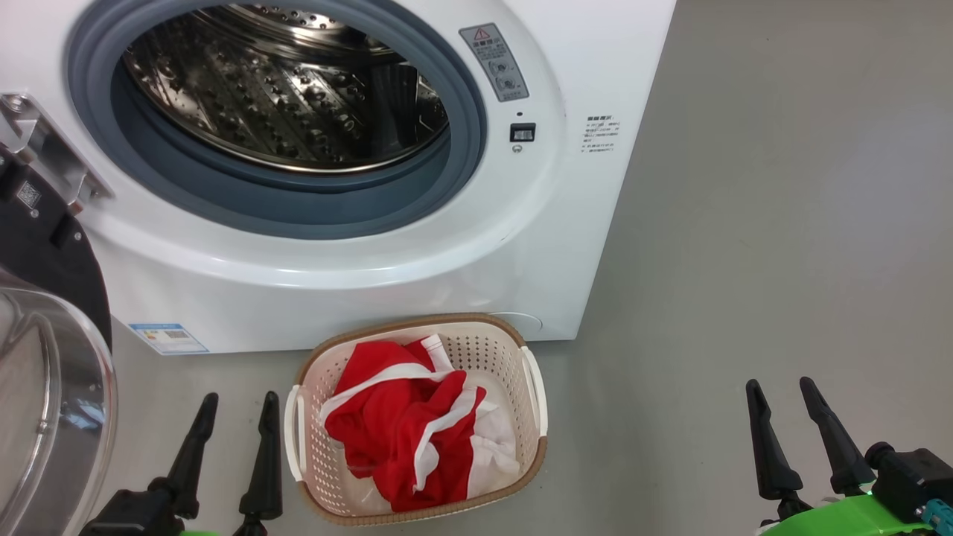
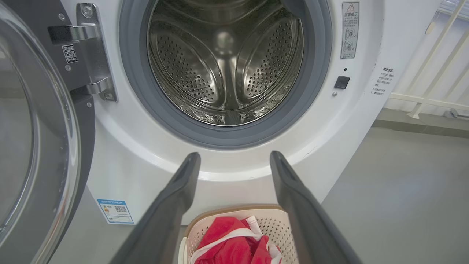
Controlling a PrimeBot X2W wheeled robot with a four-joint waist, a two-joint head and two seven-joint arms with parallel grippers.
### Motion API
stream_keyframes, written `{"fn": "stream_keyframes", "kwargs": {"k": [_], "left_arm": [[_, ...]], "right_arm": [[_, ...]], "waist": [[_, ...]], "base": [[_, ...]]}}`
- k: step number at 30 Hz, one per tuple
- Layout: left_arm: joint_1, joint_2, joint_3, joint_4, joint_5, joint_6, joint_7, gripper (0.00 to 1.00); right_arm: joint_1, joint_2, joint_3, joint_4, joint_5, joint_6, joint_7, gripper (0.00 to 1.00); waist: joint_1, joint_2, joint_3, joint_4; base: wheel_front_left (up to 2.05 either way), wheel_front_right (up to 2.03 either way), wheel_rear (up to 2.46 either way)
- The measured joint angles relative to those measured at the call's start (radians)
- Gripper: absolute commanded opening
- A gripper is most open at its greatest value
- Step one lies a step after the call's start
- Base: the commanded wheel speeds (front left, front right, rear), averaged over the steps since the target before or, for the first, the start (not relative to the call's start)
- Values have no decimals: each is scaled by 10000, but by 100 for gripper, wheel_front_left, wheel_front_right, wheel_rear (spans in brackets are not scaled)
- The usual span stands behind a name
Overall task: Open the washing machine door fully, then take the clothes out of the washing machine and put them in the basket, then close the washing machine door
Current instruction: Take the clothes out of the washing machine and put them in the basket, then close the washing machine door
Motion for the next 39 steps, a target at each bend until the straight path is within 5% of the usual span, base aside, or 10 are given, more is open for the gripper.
{"fn": "stream_keyframes", "kwargs": {"k": [17,39], "left_arm": [[-7,0,-79,-77,2,0,0,100],[-9,2,-167,-107,2,0,0,100]], "right_arm": [[-8,17,2,-29,-29,0,0,100],[-9,19,35,-27,-71,0,0,100]], "waist": [[-1,0,126,14],[0,0,70,45]], "base": [[-5,5,0],[-90,90,0]]}}
